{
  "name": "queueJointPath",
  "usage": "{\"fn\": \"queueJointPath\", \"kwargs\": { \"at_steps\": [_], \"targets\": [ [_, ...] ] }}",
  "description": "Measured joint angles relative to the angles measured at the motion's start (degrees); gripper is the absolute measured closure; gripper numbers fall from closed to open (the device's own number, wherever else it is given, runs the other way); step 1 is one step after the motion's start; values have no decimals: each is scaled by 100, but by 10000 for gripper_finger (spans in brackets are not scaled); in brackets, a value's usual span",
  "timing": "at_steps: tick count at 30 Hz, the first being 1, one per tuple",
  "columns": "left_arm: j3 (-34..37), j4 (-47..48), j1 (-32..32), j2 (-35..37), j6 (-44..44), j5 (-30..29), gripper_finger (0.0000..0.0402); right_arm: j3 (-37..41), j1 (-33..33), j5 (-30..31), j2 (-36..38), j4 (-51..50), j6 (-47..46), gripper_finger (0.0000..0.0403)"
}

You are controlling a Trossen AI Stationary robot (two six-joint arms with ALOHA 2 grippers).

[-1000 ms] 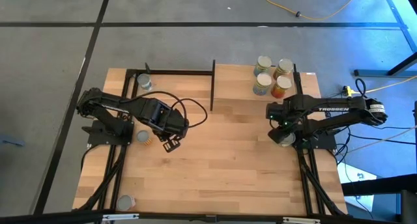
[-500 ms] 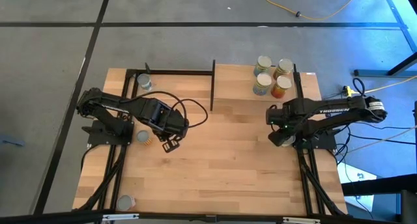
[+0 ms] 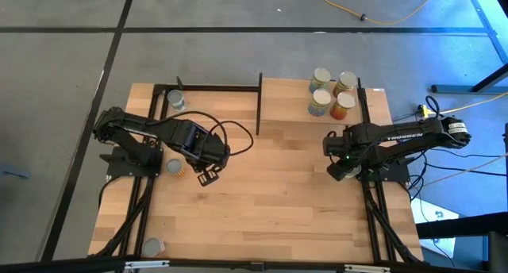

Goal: Pick and place cans onto a shelf
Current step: Put the pink canned good on the shelf

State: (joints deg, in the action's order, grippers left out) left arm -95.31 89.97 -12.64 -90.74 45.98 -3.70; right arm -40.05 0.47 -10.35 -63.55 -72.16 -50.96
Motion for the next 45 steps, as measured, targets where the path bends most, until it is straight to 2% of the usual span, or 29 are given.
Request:
{"fn": "queueJointPath", "kwargs": {
  "at_steps": [4, 9, 16, 22, 29, 33, 36, 41, 45],
  "targets": [
    [0, 0, 0, 0, -2, 43, 353, 0, 0, 31, -33, -20, 42, 350],
    [0, -2, 0, 0, 0, 95, 353, 4, 0, 109, -45, -76, 213, 392],
    [0, -1, -28, 0, -1, 188, 353, -93, 161, 214, -48, -157, 574, 398],
    [0, -2, -28, 0, -4, 188, 353, -721, 421, 249, -61, -412, 646, 400],
    [0, -2, -28, 0, -7, 175, 353, -1903, 823, -42, -289, -801, 875, 401],
    [0, -3, -28, 0, -7, 173, 353, -2954, 950, -27, -889, -1442, 1427, 401],
    [0, -3, -28, 0, -7, 173, 353, -3754, 955, 214, -1420, -1829, 1967, 402],
    [0, -17, -28, 0, -7, 173, 353, -4952, 737, 362, -2130, -1766, 2827, 402],
    [0, -25, -48, 0, -9, 170, 353, -5850, 393, 710, -2679, -1776, 3471, 402]
  ]
}}
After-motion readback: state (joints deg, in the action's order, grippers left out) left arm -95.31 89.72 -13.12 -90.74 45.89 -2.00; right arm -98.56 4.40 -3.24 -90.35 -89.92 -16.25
